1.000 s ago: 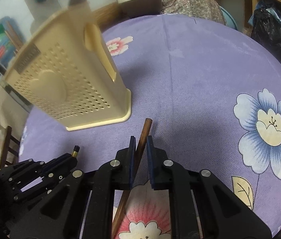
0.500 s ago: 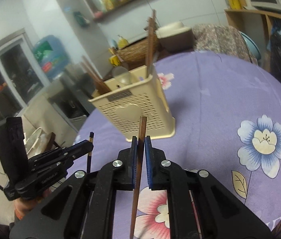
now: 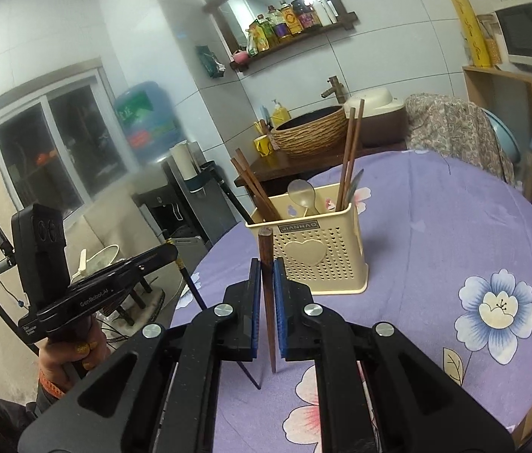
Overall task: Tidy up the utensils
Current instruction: 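Raise both chopsticks upright and lower them into the beige holder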
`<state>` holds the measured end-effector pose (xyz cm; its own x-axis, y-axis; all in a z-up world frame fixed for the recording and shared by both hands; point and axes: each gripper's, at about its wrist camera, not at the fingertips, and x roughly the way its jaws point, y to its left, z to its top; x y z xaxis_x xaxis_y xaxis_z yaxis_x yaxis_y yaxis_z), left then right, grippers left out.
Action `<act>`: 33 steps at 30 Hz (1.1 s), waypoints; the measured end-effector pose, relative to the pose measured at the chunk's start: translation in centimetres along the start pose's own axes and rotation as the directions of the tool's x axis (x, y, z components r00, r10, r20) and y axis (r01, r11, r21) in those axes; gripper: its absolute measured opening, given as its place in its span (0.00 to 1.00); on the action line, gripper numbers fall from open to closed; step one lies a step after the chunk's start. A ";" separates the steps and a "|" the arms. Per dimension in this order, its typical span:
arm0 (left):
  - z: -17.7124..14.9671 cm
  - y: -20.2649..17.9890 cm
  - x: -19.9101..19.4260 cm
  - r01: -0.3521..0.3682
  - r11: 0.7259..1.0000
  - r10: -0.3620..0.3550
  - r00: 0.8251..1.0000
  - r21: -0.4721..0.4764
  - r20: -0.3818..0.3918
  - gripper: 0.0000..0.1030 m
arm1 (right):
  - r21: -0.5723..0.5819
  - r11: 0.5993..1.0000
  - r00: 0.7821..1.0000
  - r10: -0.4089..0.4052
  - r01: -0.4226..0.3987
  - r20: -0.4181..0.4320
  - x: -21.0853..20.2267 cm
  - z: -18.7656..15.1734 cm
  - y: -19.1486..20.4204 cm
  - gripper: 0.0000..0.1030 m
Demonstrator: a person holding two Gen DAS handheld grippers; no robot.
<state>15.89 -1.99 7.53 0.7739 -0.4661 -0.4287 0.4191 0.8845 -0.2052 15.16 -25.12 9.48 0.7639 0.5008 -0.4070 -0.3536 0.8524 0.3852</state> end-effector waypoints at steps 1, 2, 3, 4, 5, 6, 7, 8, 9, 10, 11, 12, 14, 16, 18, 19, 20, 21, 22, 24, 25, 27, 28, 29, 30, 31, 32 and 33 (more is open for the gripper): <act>0.0 0.1 0.0 -0.003 1.000 0.003 1.000 -0.004 0.001 0.08 | -0.001 1.000 1.000 0.000 0.000 0.000 0.0 0.0 0.1 0.08; 0.0 0.1 0.1 -0.002 1.000 0.002 1.000 -0.007 0.001 0.08 | -0.002 1.000 1.000 -0.001 0.001 0.000 0.0 0.1 0.2 0.08; 0.0 0.1 -0.1 0.000 1.000 0.000 1.000 -0.009 0.002 0.08 | -0.002 1.000 1.000 -0.003 0.003 0.000 0.1 0.1 0.1 0.08; 0.0 0.1 -0.1 0.001 1.000 -0.001 1.000 -0.010 0.002 0.08 | -0.002 1.000 1.000 -0.003 0.003 0.001 0.1 0.2 0.1 0.08; 0.0 0.1 -0.1 0.000 1.000 0.000 1.000 -0.010 0.002 0.08 | -0.002 1.000 1.000 -0.004 0.004 0.001 0.1 0.2 0.1 0.08; -0.1 0.2 -0.2 0.000 1.000 0.000 1.000 -0.009 0.003 0.08 | -0.003 1.000 1.000 -0.005 0.005 0.003 0.1 0.3 0.1 0.08; 0.0 0.2 -0.3 0.000 1.000 0.000 1.000 -0.009 0.004 0.08 | -0.003 1.000 1.000 -0.006 0.006 0.005 0.1 0.3 0.1 0.08; 0.0 0.3 -0.3 0.000 1.000 0.000 1.000 -0.010 0.005 0.08 | -0.004 1.000 1.000 -0.006 0.006 0.006 0.1 0.3 0.1 0.08; 0.0 0.3 -0.4 -0.001 1.000 0.001 1.000 -0.011 0.008 0.08 | -0.005 1.000 1.000 -0.007 0.007 0.006 0.1 0.3 0.0 0.08; 0.1 0.3 -0.5 -0.003 1.000 0.003 1.000 -0.012 0.011 0.08 | -0.007 1.000 1.000 -0.006 0.006 0.008 0.0 0.4 0.0 0.08; 0.1 0.3 -0.6 -0.004 1.000 0.004 1.000 -0.012 0.013 0.08 | -0.007 1.000 1.000 -0.005 0.005 0.009 0.0 0.5 0.1 0.08; 0.2 0.3 -0.7 -0.006 1.000 0.006 1.000 -0.012 0.017 0.08 | -0.009 1.000 1.000 -0.005 0.005 0.010 0.0 0.5 0.0 0.08; 0.4 0.2 -0.9 -0.006 1.000 0.006 1.000 -0.008 0.022 0.08 | -0.020 1.000 1.000 -0.007 0.007 0.005 -0.1 0.7 0.2 0.08; 0.8 0.1 -1.1 0.004 1.000 -0.004 1.000 -0.003 0.023 0.08 | -0.037 0.999 1.000 -0.016 0.017 0.011 -0.2 1.2 0.4 0.08; 1.3 0.0 -1.4 0.021 1.000 -0.021 0.999 0.002 0.026 0.08 | -0.050 0.999 1.000 -0.017 0.017 0.015 -0.4 1.7 0.6 0.08; 1.7 -0.1 -1.6 0.027 1.000 -0.028 0.999 0.005 0.029 0.08 | -0.059 0.998 1.000 -0.017 0.018 0.017 -0.4 2.2 0.8 0.08; 2.1 -0.1 -1.8 0.034 0.999 -0.034 0.999 0.008 0.032 0.08 | -0.075 0.997 1.000 -0.021 0.022 0.019 -0.5 2.8 1.1 0.08; 2.7 -0.1 -2.0 0.044 0.999 -0.044 0.998 0.010 0.036 0.08 | -0.086 0.996 0.999 -0.024 0.026 0.022 -0.4 3.3 1.3 0.08; 3.4 -0.2 -2.2 0.053 0.998 -0.054 0.998 0.014 0.041 0.08 | -0.100 0.995 0.999 -0.027 0.030 0.026 -0.4 4.1 1.5 0.08; 4.8 -0.5 -2.7 0.067 0.997 -0.068 0.996 0.024 0.058 0.08 | -0.126 0.991 0.999 -0.038 0.043 0.036 -0.2 5.6 2.0 0.08; 5.9 -0.8 -3.0 0.071 0.997 -0.074 0.995 0.033 0.072 0.08 | -0.139 0.989 0.998 -0.043 0.049 0.045 -0.1 6.8 2.3 0.08; 7.9 -1.2 -3.4 0.066 0.996 -0.071 0.992 0.052 0.102 0.08 | -0.149 0.987 0.997 -0.043 0.051 0.058 0.1 9.0 2.7 0.08; 9.2 -1.5 -3.4 0.061 0.996 -0.068 0.991 0.060 0.118 0.08 | -0.154 0.986 0.997 -0.046 0.057 0.069 0.2 10.1 3.0 0.08; 10.1 -1.6 -3.4 0.056 0.996 -0.064 0.990 0.065 0.129 0.08 | -0.165 0.984 0.995 -0.056 0.069 0.083 0.3 11.4 3.3 0.08; 11.4 -1.9 -3.3 0.040 0.997 -0.050 0.988 0.072 0.148 0.08 | -0.178 0.980 0.993 -0.069 0.086 0.099 0.4 12.6 3.6 0.07; 12.8 -2.2 -3.0 0.022 0.997 -0.035 0.985 0.078 0.167 0.08 | -0.189 0.976 0.989 -0.085 0.106 0.119 0.5 13.7 3.9 0.07; 13.5 -2.3 -2.8 0.014 0.997 -0.028 0.984 0.079 0.174 0.08 | -0.194 0.973 0.985 -0.100 0.127 0.142 0.6 15.3 4.2 0.07; 14.7 -2.3 -2.4 0.007 0.997 -0.020 0.983 0.070 0.183 0.08 | -0.194 0.972 0.983 -0.106 0.135 0.151 0.8 16.4 4.3 0.07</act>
<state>20.04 -3.24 21.91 0.8392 -0.4795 -0.2565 0.4569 0.8775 -0.1457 23.12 -23.54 24.35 0.8700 0.3788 -0.3156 -0.3454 0.9250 0.1583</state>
